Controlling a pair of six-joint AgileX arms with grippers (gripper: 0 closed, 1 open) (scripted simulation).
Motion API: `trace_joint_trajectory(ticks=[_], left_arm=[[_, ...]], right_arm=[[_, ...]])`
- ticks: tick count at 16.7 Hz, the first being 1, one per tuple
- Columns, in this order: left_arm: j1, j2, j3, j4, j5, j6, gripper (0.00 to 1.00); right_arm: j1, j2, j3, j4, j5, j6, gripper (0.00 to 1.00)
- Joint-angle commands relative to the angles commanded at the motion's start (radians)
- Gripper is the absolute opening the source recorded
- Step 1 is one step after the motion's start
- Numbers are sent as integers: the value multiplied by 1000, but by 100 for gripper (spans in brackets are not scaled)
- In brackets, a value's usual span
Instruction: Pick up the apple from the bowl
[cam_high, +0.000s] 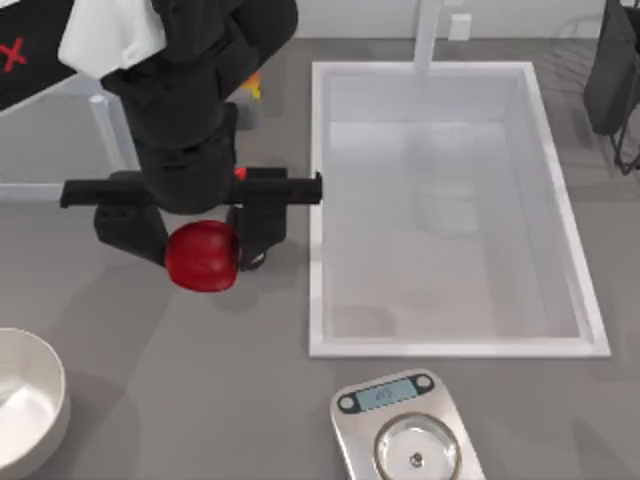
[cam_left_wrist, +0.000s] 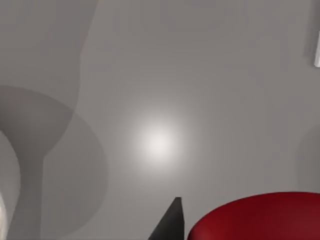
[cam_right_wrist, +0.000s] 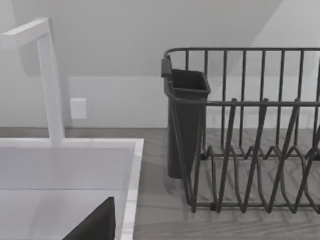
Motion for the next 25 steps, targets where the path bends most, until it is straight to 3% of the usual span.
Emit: trace_joint_trajectory(ticks=[5, 14, 19, 25], left_arm=[[4, 0, -13, 14, 0, 3, 0], [4, 65, -326, 397, 0, 5, 0], [4, 72, -353, 425, 0, 5, 0], [4, 72, -353, 425, 0, 5, 45]], right_arm=[[0, 0, 0, 0, 0, 0, 100], [0, 0, 0, 0, 0, 0, 100], [0, 0, 0, 0, 0, 0, 100], [0, 0, 0, 0, 0, 0, 100]])
